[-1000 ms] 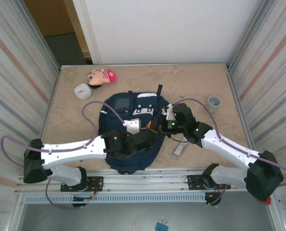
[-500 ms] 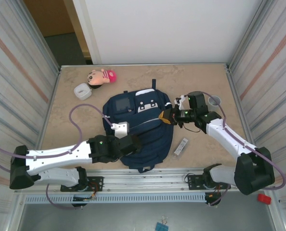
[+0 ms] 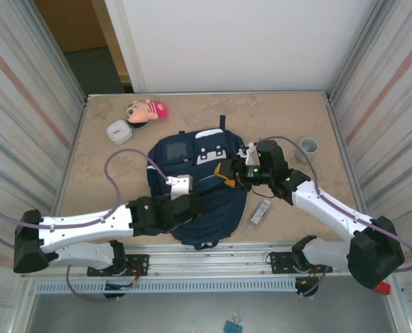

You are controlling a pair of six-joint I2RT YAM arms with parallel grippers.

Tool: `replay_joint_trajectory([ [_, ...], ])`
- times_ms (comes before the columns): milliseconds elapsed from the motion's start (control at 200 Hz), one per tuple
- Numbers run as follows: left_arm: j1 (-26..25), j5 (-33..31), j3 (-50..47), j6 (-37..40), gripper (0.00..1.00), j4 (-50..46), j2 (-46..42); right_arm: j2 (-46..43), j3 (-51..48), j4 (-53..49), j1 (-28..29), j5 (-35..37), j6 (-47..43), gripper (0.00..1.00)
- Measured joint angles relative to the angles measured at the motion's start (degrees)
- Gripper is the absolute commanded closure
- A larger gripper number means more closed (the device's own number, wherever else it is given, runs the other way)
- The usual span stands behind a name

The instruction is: Pack the student bag

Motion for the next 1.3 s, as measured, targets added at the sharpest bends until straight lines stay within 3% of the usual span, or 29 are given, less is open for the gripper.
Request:
replay_joint_trajectory([
  [120, 0.00, -0.04, -0.02, 0.46, 1.00, 0.24, 0.00, 0.00, -0.24, -0.28, 0.09, 1.31, -0.13, 0.85],
  [190, -0.02, -0.09, -0.20, 0.39, 1.00, 0.24, -0.02, 0.00, -0.28, -1.18, -0.70, 1.05, -0.76, 0.92],
  [396, -0.02, -1.38, -2.84, -0.55, 1.00, -0.63, -2.60, 0.00, 0.02, -6.25, -8.41, -4.24, -4.70, 0.94],
  [491, 0.00, -2.21, -5.38, -0.85, 1.00, -1.36, -5.07, 0.07, 1.53, -10.23, -12.44, -6.84, -7.76, 0.87],
  [626, 1.05, -2.93, -8.48, -0.50, 1.00, -0.57, -8.15, 0.98, 4.46, -14.27, -14.78, -9.31, -11.10, 0.57],
  [691, 1.46, -3.13, -9.25, 0.13, 1.00, -0.22, -9.25, 1.14, 6.08, -15.87, -15.13, -9.27, -13.11, 0.49],
  [942, 1.49, -3.23, -10.01, 4.31, 1.00, 2.10, -10.73, -6.93, 7.52, -19.50, -14.64, 0.37, -23.32, 0.37],
  [1097, 1.86, -3.13, -10.01, 5.14, 1.00, 2.45, -10.75, -13.29, 7.78, -18.97, -9.40, 6.69, -34.10, 0.34],
  [1303, 3.80, -1.03, -10.01, 5.16, 1.00, 2.86, -12.24, -14.34, 7.78, -17.44, -4.59, 10.86, -47.15, 0.33],
])
